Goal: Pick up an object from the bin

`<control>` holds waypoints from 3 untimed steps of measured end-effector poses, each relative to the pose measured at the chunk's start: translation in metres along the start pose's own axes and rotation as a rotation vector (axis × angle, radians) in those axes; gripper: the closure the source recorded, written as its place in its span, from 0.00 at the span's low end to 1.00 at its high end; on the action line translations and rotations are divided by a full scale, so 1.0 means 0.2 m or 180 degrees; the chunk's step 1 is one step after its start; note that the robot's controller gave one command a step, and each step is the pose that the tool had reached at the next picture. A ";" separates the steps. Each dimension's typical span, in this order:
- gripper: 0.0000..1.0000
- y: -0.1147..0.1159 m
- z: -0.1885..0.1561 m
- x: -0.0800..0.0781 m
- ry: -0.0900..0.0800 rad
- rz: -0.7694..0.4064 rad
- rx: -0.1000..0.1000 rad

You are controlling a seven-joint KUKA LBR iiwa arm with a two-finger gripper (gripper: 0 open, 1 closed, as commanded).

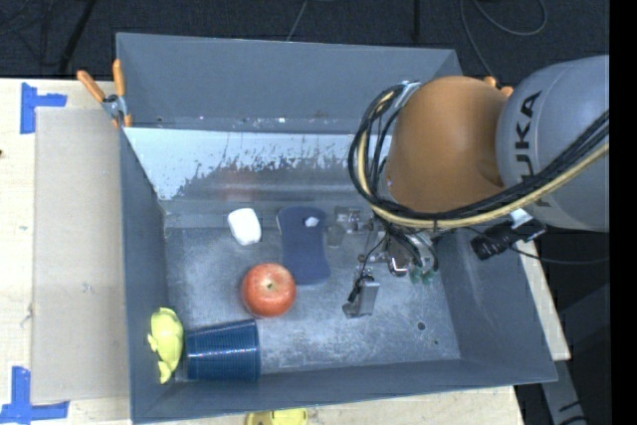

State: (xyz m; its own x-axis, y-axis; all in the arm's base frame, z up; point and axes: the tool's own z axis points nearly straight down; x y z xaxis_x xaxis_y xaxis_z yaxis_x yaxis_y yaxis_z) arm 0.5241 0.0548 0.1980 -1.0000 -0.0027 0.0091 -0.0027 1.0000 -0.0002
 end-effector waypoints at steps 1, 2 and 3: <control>0.00 0.00 -0.02 -0.01 -0.0026 0.0005 -0.0002; 0.00 0.08 0.16 0.03 -0.0042 -0.0241 0.0001; 0.00 0.33 0.52 -0.05 -0.0041 -0.0783 0.0002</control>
Offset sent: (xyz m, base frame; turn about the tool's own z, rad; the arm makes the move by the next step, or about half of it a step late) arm -0.0251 0.0481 -0.0991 -0.2216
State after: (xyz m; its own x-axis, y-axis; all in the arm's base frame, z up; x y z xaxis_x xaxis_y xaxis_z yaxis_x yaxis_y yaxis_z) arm 0.5334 0.1205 0.0944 -0.9692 -0.2461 -0.0037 -0.2461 0.9692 -0.0003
